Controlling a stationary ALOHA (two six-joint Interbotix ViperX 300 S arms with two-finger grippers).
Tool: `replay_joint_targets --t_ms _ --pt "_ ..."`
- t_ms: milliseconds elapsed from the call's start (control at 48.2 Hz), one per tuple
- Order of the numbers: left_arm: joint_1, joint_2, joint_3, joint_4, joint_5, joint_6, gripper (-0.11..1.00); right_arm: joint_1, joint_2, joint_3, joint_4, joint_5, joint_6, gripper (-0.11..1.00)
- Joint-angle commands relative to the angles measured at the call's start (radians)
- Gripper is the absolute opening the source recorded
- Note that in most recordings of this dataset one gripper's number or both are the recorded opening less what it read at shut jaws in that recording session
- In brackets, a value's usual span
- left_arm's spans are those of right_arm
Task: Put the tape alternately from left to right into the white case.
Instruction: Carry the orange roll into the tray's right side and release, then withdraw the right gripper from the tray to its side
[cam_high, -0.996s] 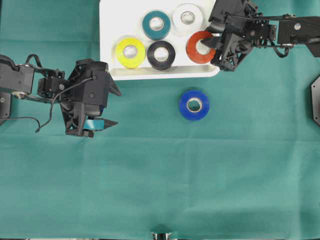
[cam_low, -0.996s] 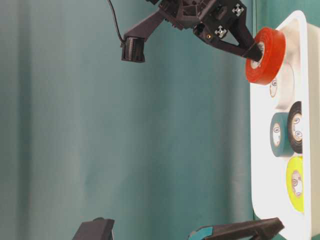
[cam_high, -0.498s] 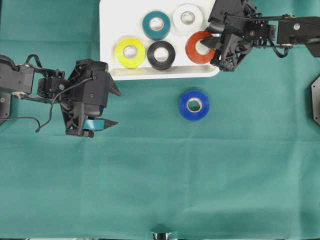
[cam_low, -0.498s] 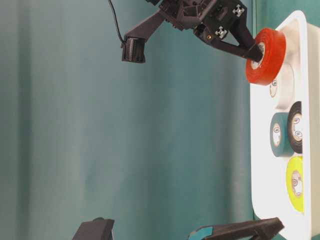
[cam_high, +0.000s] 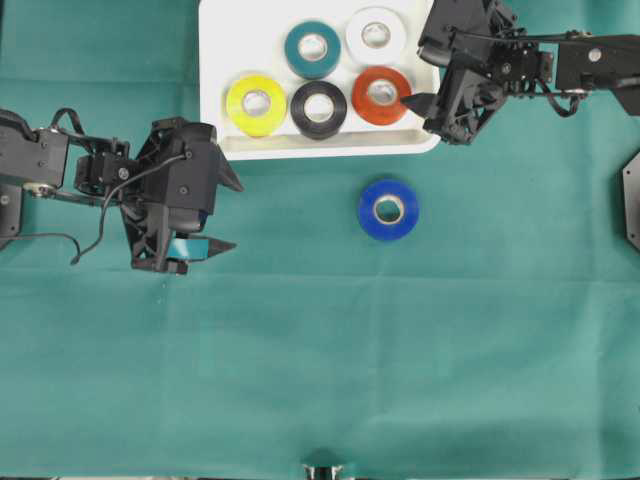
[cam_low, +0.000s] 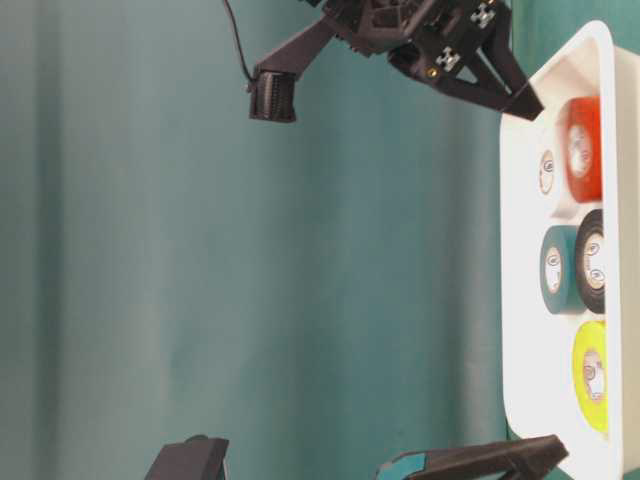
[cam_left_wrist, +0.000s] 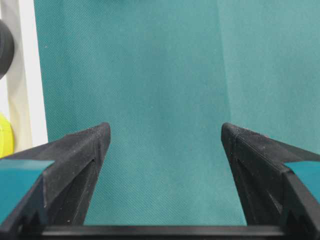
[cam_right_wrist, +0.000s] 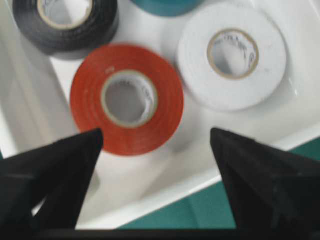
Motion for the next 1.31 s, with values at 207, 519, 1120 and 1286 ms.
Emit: replay_joint_targets --t_ms 207,519,1120,1286 --pt "-0.003 -0.009 -0.014 -0.003 -0.009 0.000 0.91 0.000 -0.012 -0.005 -0.002 -0.005 0.002 0.82" --pt "-0.003 -0.009 -0.015 -0.002 -0.009 -0.002 0.91 0.005 -0.069 0.041 -0.002 -0.011 0.002 0.82" --pt "-0.003 -0.009 -0.017 -0.003 -0.009 -0.002 0.91 0.101 -0.351 0.293 -0.002 -0.126 0.003 0.82" --pt "-0.003 -0.009 -0.020 -0.003 -0.015 -0.002 0.91 0.138 -0.430 0.359 -0.002 -0.169 0.005 0.82"
